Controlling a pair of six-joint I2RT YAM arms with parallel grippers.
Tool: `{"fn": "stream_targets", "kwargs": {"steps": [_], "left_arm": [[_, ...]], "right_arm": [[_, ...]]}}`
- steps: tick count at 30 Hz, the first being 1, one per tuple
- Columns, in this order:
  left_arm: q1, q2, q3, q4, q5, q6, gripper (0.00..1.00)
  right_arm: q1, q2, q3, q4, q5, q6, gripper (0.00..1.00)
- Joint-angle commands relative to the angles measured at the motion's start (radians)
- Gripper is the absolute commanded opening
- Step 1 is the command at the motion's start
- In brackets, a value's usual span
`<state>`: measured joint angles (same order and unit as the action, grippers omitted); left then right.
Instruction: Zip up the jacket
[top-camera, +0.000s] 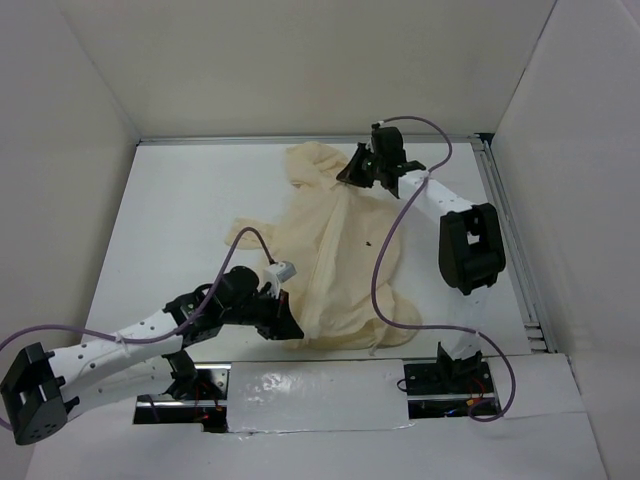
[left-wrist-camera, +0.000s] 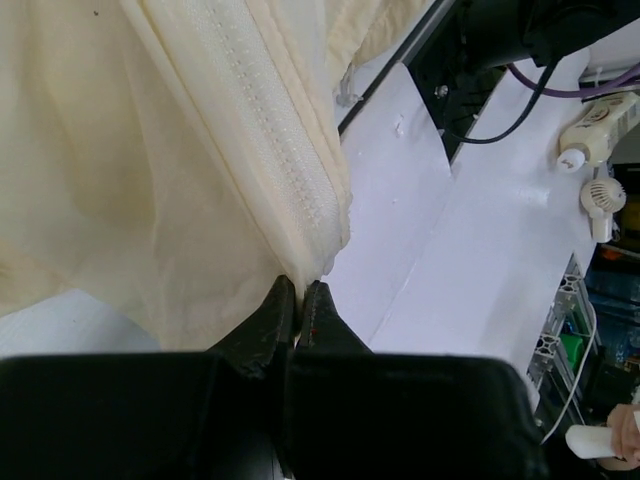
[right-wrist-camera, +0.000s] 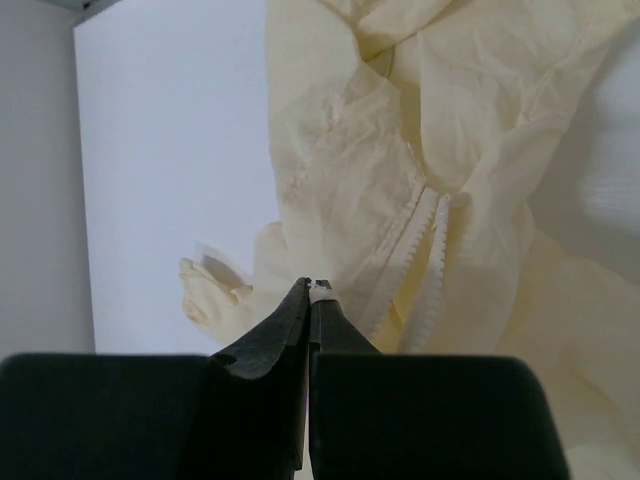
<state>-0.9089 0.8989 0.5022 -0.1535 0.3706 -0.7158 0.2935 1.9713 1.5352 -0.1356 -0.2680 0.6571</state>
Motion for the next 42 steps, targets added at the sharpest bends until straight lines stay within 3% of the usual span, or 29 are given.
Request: {"fn": "stream_targets", "kwargs": {"steps": [1, 7, 13, 18, 22, 24, 27, 32, 36, 42], "left_arm": [[-0.045, -0.048, -0.010, -0.164, 0.214, -0.050, 0.00], [-0.048, -0.058, -0.065, -0.178, 0.300, -0.112, 0.00], [-0.053, -0.120, -0.090, -0.239, 0.353, -0.131, 0.00], [-0.054, -0.141, -0.114, -0.247, 0.393, -0.148, 0.00], [-0.053, -0.118, -0.097, -0.233, 0.370, -0.139, 0.00], [-0.053, -0.079, -0.047, -0.264, 0.295, -0.116, 0.00], [-0.053, -0.023, 0.013, -0.276, 0.243, -0.085, 0.00], [-0.050, 0.031, 0.059, -0.264, 0.218, -0.054, 0.00], [-0.045, 0.046, 0.070, -0.287, 0.199, -0.071, 0.00], [-0.033, 0.046, 0.073, -0.300, 0.192, -0.082, 0.00]], "right_arm": [[-0.048, -0.016, 0.131, 0.157, 0.147, -0.094, 0.00], [-0.106, 0.266, 0.569, -0.011, 0.144, -0.097, 0.00], [-0.140, 0.411, 0.805, -0.081, 0.198, -0.058, 0.00], [-0.171, 0.301, 0.626, -0.004, 0.116, -0.100, 0.00], [-0.179, 0.206, 0.452, 0.051, -0.235, -0.152, 0.00], [-0.163, 0.141, 0.286, 0.016, -0.401, -0.171, 0.00], [-0.111, 0.077, 0.175, -0.085, -0.497, -0.232, 0.00], [-0.025, -0.048, -0.142, -0.041, -0.377, -0.266, 0.00], [0.024, -0.188, -0.422, 0.129, -0.277, -0.229, 0.00], [0.098, -0.376, -0.579, 0.206, -0.209, -0.205, 0.00]]}}
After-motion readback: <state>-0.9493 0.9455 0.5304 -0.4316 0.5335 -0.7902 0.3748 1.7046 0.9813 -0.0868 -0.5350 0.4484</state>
